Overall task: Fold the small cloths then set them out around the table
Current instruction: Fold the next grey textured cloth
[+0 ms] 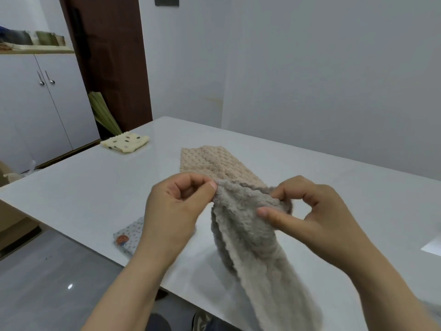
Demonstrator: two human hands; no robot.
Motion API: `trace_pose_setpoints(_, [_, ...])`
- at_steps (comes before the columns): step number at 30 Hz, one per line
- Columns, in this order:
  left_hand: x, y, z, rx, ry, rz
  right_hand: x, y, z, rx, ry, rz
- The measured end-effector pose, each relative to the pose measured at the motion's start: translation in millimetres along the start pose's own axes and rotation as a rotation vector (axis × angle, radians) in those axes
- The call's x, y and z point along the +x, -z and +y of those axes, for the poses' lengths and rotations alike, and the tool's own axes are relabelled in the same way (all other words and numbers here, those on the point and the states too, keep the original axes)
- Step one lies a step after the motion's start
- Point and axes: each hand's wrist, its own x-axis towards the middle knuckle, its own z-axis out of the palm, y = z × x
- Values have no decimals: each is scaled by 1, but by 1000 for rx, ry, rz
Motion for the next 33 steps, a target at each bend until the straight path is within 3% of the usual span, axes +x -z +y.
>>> trace_pose_setpoints(7, [24,7,15,38,-76,62,17,33,-8,-227,142,-100])
trace_pose_setpoints(14, [36,8,25,20,-96,104,30,51,-20,-349,260,16])
trace_pose_setpoints(28, [48,5,58,-134,-177,131,51,69,-59,43,211,129])
trace_pose_setpoints(33, [44,6,57,-105,-215,126,45,67,-56,189,61,96])
